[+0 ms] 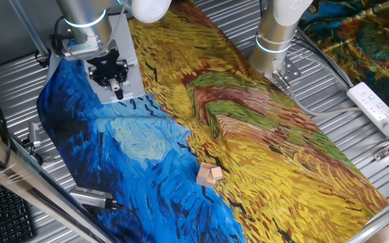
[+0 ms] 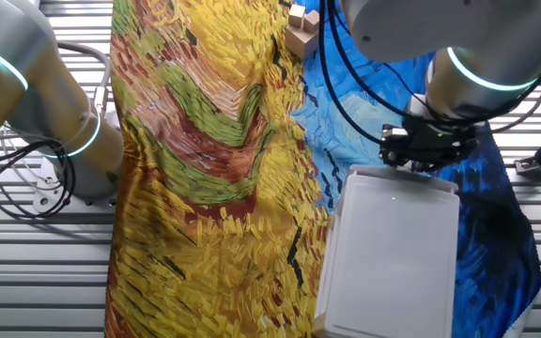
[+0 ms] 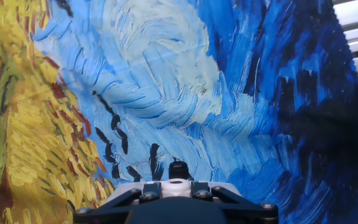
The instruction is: Take something out of a drawer
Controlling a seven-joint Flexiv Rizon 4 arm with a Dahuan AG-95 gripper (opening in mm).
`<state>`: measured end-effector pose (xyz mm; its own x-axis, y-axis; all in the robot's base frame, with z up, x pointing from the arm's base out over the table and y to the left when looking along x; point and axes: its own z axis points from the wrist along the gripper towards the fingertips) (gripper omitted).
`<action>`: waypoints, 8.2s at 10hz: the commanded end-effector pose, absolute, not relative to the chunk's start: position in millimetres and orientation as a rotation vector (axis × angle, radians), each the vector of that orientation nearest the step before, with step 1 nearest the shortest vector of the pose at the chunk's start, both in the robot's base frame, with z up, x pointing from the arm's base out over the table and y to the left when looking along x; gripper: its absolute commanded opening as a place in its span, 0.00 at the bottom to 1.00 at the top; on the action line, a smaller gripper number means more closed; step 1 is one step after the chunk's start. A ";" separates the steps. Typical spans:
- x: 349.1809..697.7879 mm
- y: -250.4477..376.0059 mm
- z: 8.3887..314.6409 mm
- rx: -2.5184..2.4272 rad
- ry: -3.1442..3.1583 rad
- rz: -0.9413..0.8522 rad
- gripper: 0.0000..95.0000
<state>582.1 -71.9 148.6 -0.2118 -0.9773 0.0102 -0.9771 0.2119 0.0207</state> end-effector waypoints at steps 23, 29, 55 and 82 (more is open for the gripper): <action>606.1 -22.5 147.1 1.895 -2.434 0.010 0.00; 611.7 -8.3 146.6 1.877 -2.437 0.020 0.00; 629.5 33.8 146.3 1.813 -2.455 0.045 0.00; 641.4 65.3 143.0 1.756 -2.505 0.043 0.00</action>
<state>642.1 65.5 143.1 -0.3390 -0.9370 0.0839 -0.9394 0.3420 0.0237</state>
